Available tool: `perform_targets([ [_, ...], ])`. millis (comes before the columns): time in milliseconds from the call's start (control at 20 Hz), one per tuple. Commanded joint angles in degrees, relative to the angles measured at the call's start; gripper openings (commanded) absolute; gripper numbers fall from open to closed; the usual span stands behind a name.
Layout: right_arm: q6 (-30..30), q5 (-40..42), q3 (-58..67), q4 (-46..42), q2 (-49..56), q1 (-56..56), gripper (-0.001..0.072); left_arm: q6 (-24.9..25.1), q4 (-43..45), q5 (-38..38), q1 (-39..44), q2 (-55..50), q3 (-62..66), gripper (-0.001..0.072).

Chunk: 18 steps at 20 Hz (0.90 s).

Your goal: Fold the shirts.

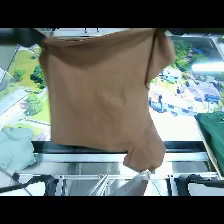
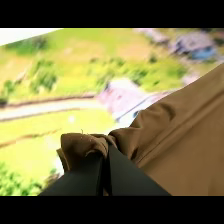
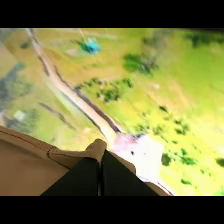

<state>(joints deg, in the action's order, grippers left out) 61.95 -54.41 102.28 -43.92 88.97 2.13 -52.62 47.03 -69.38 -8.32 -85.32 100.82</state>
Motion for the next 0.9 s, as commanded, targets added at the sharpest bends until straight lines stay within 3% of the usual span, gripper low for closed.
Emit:
perform_targets([
  [0,1.6,6.4,0.1,-3.3,9.5,1.4,0.0024,0.3,5.7,4.0,-2.4,-12.1,1.6,0.0026],
  [100,2.1,6.4,0.1,-2.8,9.9,1.4,0.005,0.0,5.3,3.2,-5.4,-16.5,4.5,0.0039],
  [150,3.1,6.4,0.1,-2.8,9.5,1.3,0.0266,0.0,5.3,1.2,-6.3,-18.6,6.3,0.0237],
  [200,4.3,5.9,0.1,-2.8,8.7,0.9,0.0483,-0.5,5.2,-0.2,-7.0,-20.0,7.4,0.0483],
  [250,5.9,4.0,0.1,-2.8,7.8,0.4,0.0501,-2.2,5.3,-0.1,-7.7,-20.4,7.6,0.0716],
  [300,7.3,1.2,0.1,-2.8,6.8,-0.4,0.05,-4.0,5.5,0.1,-8.4,-20.3,7.6,0.0708],
  [350,7.5,-3.2,0.1,-2.9,5.8,-1.7,0.0434,-4.5,5.5,-1.7,-9.3,-20.1,8.2,0.0707],
  [400,7.5,-8.6,0.1,-3.1,5.0,-3.2,0.0265,-4.5,5.6,-5.0,-10.4,-19.7,9.0,0.0707],
  [500,8.5,-22.2,0.1,-3.1,4.3,-7.1,0.025,-4.6,5.5,-13.7,-13.0,-18.9,9.8,0.0705],
  [550,9.5,-28.7,-0.6,-3.1,4.3,-8.9,0.025,-5.8,5.5,-17.9,-14.5,-18.7,9.8,0.0665],
  [600,10.7,-33.4,-2.8,-3.1,3.8,-10.4,0.025,-7.0,5.5,-20.8,-15.9,-18.5,8.8,0.0566],
  [650,10.8,-35.9,-6.6,-3.1,2.6,-11.6,0.025,-7.5,5.5,-21.3,-17.4,-17.1,5.1,0.0541],
  [850,7.9,-30.3,-33.6,-3.0,-8.9,-16.4,0.025,-7.5,8.5,-19.1,-22.6,-10.1,-15.6,0.0543],
])
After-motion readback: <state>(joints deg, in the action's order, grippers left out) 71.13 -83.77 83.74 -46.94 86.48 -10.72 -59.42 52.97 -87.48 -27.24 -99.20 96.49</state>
